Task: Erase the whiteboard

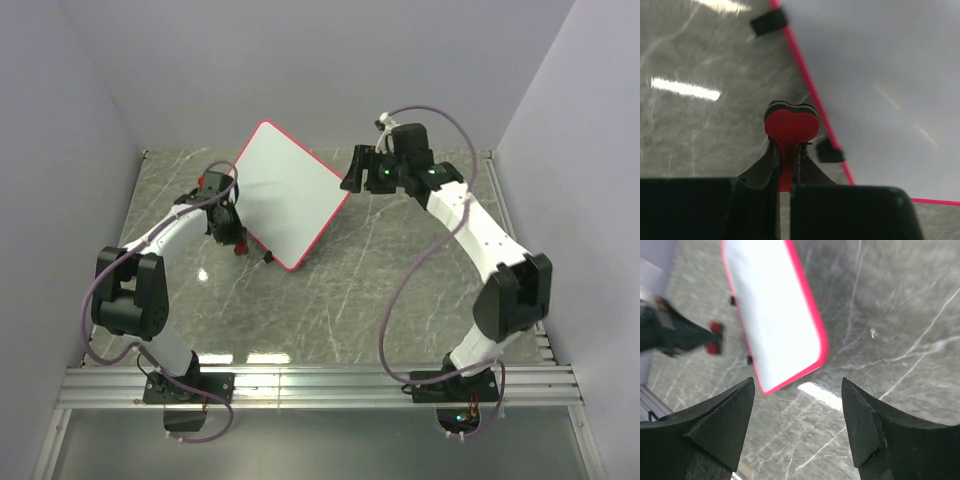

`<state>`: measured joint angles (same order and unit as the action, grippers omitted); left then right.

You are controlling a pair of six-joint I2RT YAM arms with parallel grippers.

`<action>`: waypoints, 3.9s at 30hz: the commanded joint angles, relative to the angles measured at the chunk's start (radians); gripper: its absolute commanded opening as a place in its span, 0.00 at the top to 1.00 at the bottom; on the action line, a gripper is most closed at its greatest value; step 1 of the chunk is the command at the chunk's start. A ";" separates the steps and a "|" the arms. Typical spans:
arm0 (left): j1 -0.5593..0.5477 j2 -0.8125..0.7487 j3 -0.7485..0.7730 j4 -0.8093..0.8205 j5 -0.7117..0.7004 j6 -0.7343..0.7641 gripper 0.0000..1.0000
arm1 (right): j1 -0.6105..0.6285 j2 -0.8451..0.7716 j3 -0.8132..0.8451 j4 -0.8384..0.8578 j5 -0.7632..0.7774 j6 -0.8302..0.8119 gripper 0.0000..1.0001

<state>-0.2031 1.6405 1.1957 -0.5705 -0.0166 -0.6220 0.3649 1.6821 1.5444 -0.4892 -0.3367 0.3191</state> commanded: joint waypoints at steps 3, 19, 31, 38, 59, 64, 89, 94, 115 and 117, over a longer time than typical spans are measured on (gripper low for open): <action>0.002 -0.025 -0.114 -0.054 -0.029 -0.004 1.00 | -0.001 -0.197 -0.071 0.012 0.050 -0.015 0.23; -0.134 0.314 0.021 -0.020 0.098 0.065 1.00 | -0.011 -0.328 -0.188 -0.038 0.097 -0.037 0.24; -0.262 0.297 0.047 -0.071 0.222 0.041 1.00 | -0.027 -0.320 -0.190 -0.043 0.104 -0.064 0.25; -0.334 0.347 0.117 -0.081 0.297 0.073 1.00 | -0.040 -0.309 -0.187 -0.046 0.102 -0.087 0.25; -0.320 0.007 -0.131 -0.238 -0.126 -0.007 0.23 | -0.076 -0.493 -0.343 0.009 0.079 -0.072 0.18; -0.320 -0.109 -0.145 -0.293 -0.143 -0.086 0.00 | -0.073 -0.617 -0.398 -0.003 0.038 -0.006 0.00; -0.326 -0.349 0.696 -0.631 -0.309 -0.122 0.01 | -0.064 -1.162 -0.583 -0.121 -0.056 0.334 0.00; -0.326 -0.478 0.592 -0.462 -0.232 -0.052 0.01 | -0.064 -1.187 -0.529 -0.225 -0.019 0.366 0.00; -0.325 -0.403 0.585 -0.436 -0.341 0.110 0.01 | 0.082 -1.368 -0.425 -0.373 0.272 0.395 0.00; -0.323 -0.403 0.549 -0.411 -0.362 0.104 0.00 | 0.080 -1.366 -0.460 -0.358 0.335 0.405 0.00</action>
<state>-0.5251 1.2728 1.7523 -0.9894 -0.3119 -0.5541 0.4393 0.2989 1.1156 -0.9092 -0.0875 0.7765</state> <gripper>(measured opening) 0.995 0.996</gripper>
